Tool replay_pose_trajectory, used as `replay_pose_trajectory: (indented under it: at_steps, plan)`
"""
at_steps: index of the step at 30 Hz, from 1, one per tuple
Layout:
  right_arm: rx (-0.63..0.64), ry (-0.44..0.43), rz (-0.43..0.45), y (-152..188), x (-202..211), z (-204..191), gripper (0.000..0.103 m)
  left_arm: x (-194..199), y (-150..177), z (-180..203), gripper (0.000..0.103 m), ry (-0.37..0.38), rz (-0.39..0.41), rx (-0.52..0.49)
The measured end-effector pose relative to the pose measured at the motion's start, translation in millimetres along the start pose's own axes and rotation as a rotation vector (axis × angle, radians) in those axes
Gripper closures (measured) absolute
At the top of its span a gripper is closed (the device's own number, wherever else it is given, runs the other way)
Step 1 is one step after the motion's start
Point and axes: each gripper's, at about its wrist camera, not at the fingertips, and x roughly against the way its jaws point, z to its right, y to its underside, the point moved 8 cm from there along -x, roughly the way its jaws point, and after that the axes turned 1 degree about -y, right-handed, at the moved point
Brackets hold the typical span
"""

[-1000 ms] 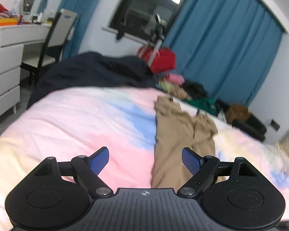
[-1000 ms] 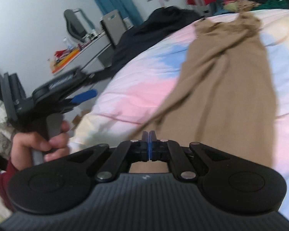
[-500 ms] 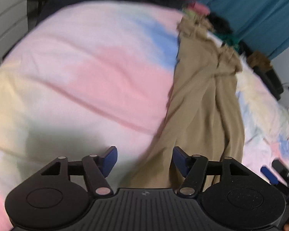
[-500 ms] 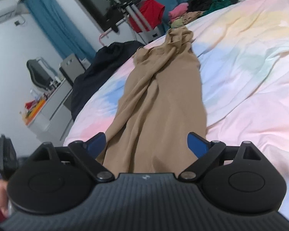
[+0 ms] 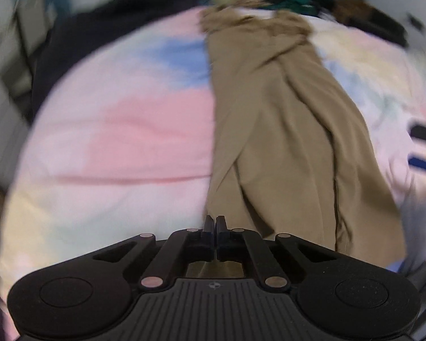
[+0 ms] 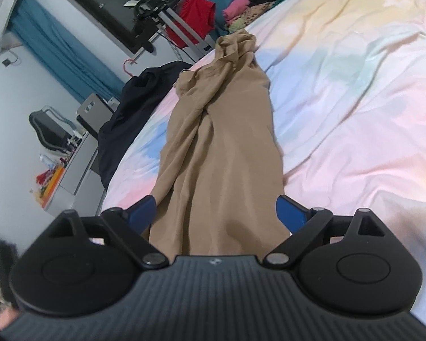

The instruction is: Fold clothes

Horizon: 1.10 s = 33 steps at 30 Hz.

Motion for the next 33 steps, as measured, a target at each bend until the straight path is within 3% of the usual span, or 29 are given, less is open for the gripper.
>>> replay_pose_trajectory:
  at_steps: [4, 8, 11, 15, 16, 19, 20, 21, 23, 27, 30, 33]
  plan:
    - [-0.015, 0.018, 0.003, -1, 1, 5, 0.01, 34, -7, 28, 0.102, -0.067, 0.116, -0.205]
    - [-0.011, 0.042, 0.006, -2, 1, 9, 0.01, 59, -12, 62, 0.102, -0.076, 0.189, -0.353]
    - [0.01, 0.058, 0.003, -1, 0, 9, 0.01, 55, -10, 86, 0.102, -0.029, 0.174, -0.389]
    - [0.007, 0.062, 0.001, -1, 0, 12, 0.01, 35, -5, 105, 0.1, 0.084, 0.122, -0.344]
    - [0.005, 0.064, 0.0, -1, -1, 13, 0.01, 28, -1, 110, 0.097, 0.127, 0.092, -0.332]
    - [-0.009, 0.062, -0.02, 2, -3, 17, 0.01, 11, 16, 121, 0.074, 0.268, -0.014, -0.3]
    - [-0.018, 0.057, -0.03, 4, -3, 19, 0.01, 11, 18, 119, 0.06, 0.3, -0.031, -0.285]
    - [-0.03, 0.049, -0.041, 6, -4, 21, 0.01, 13, 19, 116, 0.05, 0.328, -0.035, -0.265]
    - [-0.051, 0.042, -0.061, 9, -6, 24, 0.01, 18, 12, 100, 0.042, 0.381, -0.017, -0.168]
    - [-0.103, 0.043, -0.118, 18, -13, 34, 0.011, 11, -8, 40, 0.029, 0.437, 0.015, 0.184]
    - [-0.144, 0.054, -0.155, 23, -19, 42, 0.011, -12, -9, -5, 0.029, 0.402, 0.007, 0.394]
    - [-0.172, 0.06, -0.175, 28, -21, 49, 0.011, -42, 3, -27, 0.034, 0.401, -0.082, 0.555]
